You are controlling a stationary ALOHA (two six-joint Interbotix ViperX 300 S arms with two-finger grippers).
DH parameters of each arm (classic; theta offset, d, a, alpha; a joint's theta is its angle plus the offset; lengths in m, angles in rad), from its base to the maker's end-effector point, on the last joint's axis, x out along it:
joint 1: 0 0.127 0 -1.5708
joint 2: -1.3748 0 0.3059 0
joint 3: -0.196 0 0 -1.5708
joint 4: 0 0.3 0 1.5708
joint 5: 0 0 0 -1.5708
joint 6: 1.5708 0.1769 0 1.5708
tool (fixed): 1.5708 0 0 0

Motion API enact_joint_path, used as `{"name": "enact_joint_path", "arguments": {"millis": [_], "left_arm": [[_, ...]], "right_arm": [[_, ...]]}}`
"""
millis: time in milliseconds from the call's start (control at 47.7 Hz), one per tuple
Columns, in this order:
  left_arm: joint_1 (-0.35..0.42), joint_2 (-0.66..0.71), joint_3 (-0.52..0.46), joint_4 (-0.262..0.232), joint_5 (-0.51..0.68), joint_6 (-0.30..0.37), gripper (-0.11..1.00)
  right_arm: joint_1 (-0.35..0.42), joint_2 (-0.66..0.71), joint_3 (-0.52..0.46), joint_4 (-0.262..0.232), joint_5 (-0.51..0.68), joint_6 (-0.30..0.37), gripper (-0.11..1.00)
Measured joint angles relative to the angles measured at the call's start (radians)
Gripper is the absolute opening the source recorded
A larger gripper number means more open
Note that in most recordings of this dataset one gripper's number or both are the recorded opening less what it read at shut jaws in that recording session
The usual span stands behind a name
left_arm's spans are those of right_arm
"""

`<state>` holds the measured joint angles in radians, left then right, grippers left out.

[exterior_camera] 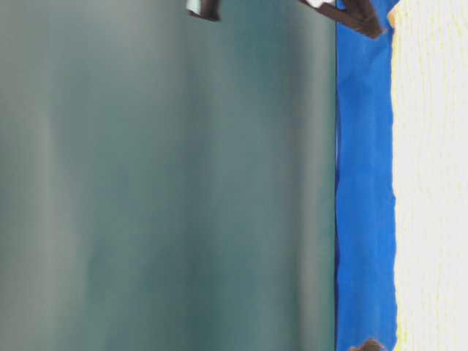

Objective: Fold the yellow towel.
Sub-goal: 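Move both grippers to the towel's top corners and grasp them, then pull both top corners down toward the bottom edge, folding the towel in half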

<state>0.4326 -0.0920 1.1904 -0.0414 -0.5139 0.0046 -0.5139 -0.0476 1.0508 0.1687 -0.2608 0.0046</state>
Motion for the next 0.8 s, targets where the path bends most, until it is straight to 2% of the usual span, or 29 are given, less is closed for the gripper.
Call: {"name": "enact_joint_path", "arguments": {"millis": [168, 272, 356, 461, 545, 796], "left_arm": [[0.017, 0.078, -0.005, -0.002, -0.021, 0.0, 0.76], [0.031, 0.117, -0.015, -0.005, -0.02, -0.003, 0.65], [0.035, 0.143, -0.029, -0.005, -0.009, -0.008, 0.46], [0.035, 0.152, -0.043, -0.005, 0.005, -0.002, 0.2], [0.035, 0.152, -0.046, -0.003, 0.014, -0.002, 0.04], [0.035, 0.149, -0.046, -0.003, 0.017, -0.002, 0.04]], "right_arm": [[0.0, 0.057, 0.002, 0.031, -0.032, 0.002, 0.63], [0.002, 0.067, 0.003, 0.043, -0.044, 0.002, 0.58], [0.002, 0.069, 0.003, 0.046, -0.051, 0.002, 0.45], [0.002, 0.069, 0.005, 0.048, -0.052, 0.003, 0.21], [0.003, 0.069, 0.003, 0.048, -0.052, 0.002, 0.08], [0.005, 0.069, 0.005, 0.054, -0.06, 0.002, 0.06]]}}
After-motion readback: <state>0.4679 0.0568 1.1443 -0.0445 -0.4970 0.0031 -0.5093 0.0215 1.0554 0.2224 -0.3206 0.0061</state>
